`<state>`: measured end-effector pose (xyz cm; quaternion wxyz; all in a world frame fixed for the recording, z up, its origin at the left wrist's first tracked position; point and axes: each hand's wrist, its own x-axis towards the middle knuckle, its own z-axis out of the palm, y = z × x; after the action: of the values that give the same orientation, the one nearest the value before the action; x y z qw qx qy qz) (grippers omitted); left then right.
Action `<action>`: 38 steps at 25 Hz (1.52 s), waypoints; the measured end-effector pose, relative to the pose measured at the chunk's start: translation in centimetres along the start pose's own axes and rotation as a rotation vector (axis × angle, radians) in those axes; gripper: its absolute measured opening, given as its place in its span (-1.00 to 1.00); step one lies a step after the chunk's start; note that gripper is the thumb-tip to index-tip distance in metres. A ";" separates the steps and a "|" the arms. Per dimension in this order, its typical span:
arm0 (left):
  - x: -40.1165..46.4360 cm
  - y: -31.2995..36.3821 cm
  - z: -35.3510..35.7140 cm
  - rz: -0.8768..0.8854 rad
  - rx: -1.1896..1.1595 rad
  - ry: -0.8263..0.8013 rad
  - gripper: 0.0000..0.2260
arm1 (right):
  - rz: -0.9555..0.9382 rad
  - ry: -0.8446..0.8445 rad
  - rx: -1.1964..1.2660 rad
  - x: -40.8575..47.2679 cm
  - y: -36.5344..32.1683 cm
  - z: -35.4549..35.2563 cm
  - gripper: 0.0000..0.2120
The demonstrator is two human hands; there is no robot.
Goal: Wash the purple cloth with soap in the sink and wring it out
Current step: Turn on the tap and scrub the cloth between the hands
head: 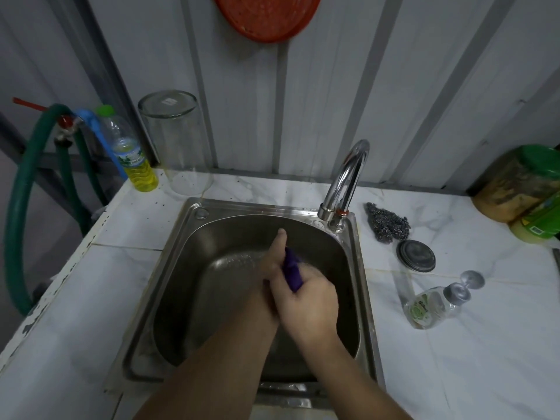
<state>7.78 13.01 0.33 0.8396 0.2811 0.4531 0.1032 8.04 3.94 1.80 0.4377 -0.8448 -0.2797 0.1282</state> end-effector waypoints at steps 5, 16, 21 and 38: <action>-0.6 -1.1 1.9 -0.036 0.135 0.076 -0.77 | 0.535 0.115 0.199 7.3 1.0 -1.9 -0.62; -0.3 -1.0 1.6 -0.014 0.190 0.241 -0.78 | 0.527 0.113 0.196 6.8 1.7 -0.6 -0.59; 0.1 0.0 0.0 0.012 0.040 0.138 -0.73 | 0.390 0.109 0.151 4.1 0.3 1.7 -0.58; -1.5 1.8 0.3 0.074 0.113 0.235 -0.71 | 0.402 0.074 0.195 3.1 0.2 2.3 -0.55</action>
<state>7.27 13.74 2.55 0.7591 0.3305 0.5429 0.1406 9.59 7.21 0.44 0.4926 -0.8415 -0.0756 0.2084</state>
